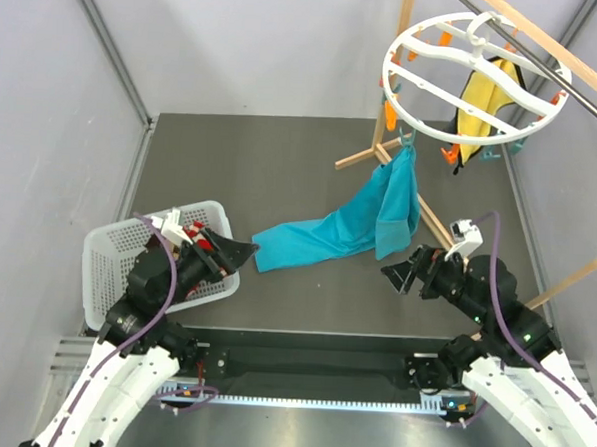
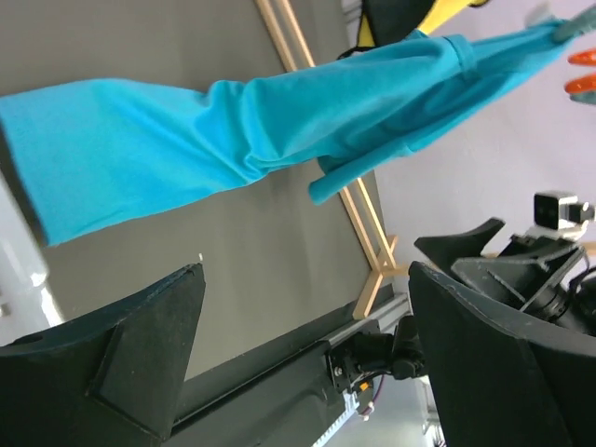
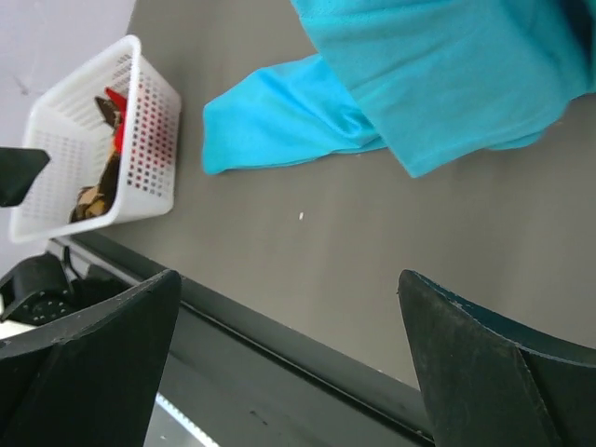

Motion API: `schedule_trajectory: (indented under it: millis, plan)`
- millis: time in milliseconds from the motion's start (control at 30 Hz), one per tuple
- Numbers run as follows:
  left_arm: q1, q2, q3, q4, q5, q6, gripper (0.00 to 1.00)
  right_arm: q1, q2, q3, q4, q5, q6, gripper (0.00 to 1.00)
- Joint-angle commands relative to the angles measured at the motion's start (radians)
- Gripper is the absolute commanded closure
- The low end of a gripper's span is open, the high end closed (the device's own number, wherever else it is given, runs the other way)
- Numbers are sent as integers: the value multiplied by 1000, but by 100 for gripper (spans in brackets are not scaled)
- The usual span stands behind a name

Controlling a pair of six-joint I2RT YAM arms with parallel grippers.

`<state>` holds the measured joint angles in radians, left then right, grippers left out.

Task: Clip the socks to the hanger
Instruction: Open the clamp at the hanger.

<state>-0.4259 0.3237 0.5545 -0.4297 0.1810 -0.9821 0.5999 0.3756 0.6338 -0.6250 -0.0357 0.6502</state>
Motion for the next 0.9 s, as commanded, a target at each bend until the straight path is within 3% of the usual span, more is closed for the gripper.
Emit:
schedule_trajectory:
  millis: [0,133,200,300,433,533,667,867]
  plan:
    - [3,66,30,167,81,57,6,-2,63,142,-99,75,-82,0]
    - [-7,254,116,302,196,92,13,0,127,304,-159,45,-188,0]
    - [-36,343,165,386,189,114,16,0,157,352,-171,13,-237,0]
    - [-161,458,249,477,106,169,21,0,198,460,-211,10,-294,0]
    - [-499,642,407,525,-99,336,22,0,250,701,-297,25,-346,0]
    - [-659,785,524,613,-227,476,23,0,305,896,-355,22,-359,7]
    - [-741,972,631,765,-250,601,25,0,394,1113,-432,72,-379,15]
    - [-757,1236,760,1005,-265,744,31,0,532,1349,-562,200,-411,19]
